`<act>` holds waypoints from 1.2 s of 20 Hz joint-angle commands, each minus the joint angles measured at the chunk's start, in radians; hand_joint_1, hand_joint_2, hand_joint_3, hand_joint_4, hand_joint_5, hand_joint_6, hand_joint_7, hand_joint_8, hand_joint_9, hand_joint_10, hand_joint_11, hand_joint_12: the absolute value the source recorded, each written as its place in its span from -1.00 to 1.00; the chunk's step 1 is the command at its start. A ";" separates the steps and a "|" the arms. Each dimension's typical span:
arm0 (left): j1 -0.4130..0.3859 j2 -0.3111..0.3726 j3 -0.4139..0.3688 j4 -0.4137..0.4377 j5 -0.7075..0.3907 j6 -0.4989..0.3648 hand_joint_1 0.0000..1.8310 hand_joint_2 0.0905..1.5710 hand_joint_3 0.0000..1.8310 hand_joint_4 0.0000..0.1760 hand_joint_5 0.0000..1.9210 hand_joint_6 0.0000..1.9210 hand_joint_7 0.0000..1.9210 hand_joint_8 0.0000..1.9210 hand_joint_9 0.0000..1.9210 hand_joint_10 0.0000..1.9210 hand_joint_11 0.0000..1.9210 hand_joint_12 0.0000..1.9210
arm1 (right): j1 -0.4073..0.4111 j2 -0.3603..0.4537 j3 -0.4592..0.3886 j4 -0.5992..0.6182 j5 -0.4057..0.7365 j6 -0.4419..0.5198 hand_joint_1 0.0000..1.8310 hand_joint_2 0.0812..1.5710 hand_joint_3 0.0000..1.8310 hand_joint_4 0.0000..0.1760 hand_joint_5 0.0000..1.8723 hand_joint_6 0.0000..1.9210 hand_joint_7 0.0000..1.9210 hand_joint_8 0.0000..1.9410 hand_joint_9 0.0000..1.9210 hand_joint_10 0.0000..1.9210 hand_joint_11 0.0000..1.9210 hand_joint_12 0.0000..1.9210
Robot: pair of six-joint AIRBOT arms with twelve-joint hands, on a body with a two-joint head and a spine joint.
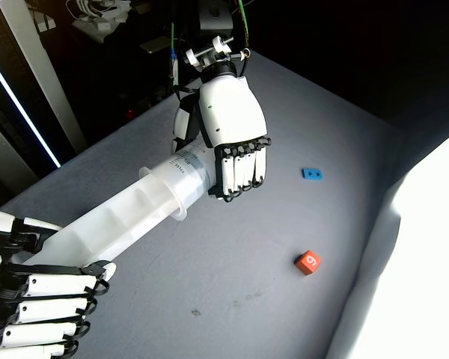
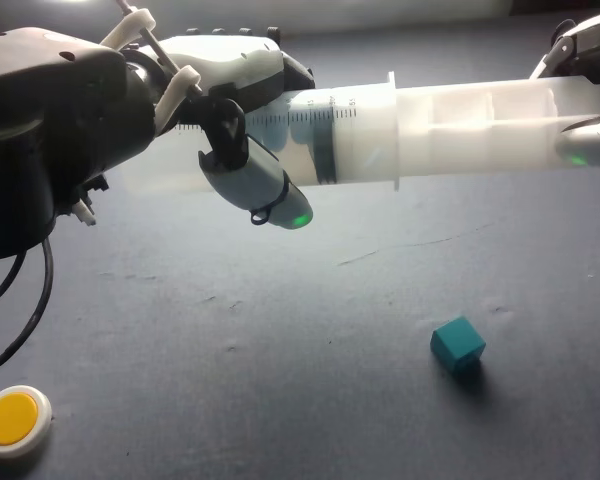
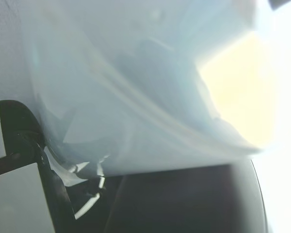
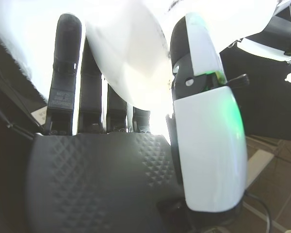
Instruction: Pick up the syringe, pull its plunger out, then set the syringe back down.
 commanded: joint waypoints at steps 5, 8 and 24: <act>-0.005 0.015 0.009 0.047 -0.051 0.011 0.21 0.64 -1.00 -1.00 -0.39 0.62 -0.25 0.53 -0.36 0.44 -0.53 0.66 | 0.008 0.016 0.005 -0.003 0.125 -0.003 -0.09 0.43 -1.00 -1.00 -0.64 -0.89 -0.53 -0.95 -0.56 -0.85 -0.95 0.12; -0.005 0.015 0.010 0.047 -0.051 0.011 0.21 0.64 -1.00 -1.00 -0.39 0.64 -0.24 0.50 -0.35 0.41 -0.52 0.64 | 0.008 0.016 0.005 -0.003 0.125 -0.003 -0.16 0.35 -1.00 -1.00 -0.78 -1.00 -0.71 -1.00 -0.70 -0.99 -1.00 -0.11; 0.021 0.058 0.016 0.084 -0.061 0.010 0.21 0.63 -1.00 -1.00 -0.38 0.61 -0.26 0.53 -0.35 0.44 -0.51 0.68 | -0.020 0.133 -0.104 -0.299 0.144 -0.075 -0.28 0.37 -1.00 -1.00 -0.82 -1.00 -0.75 -1.00 -0.73 -1.00 -1.00 -0.15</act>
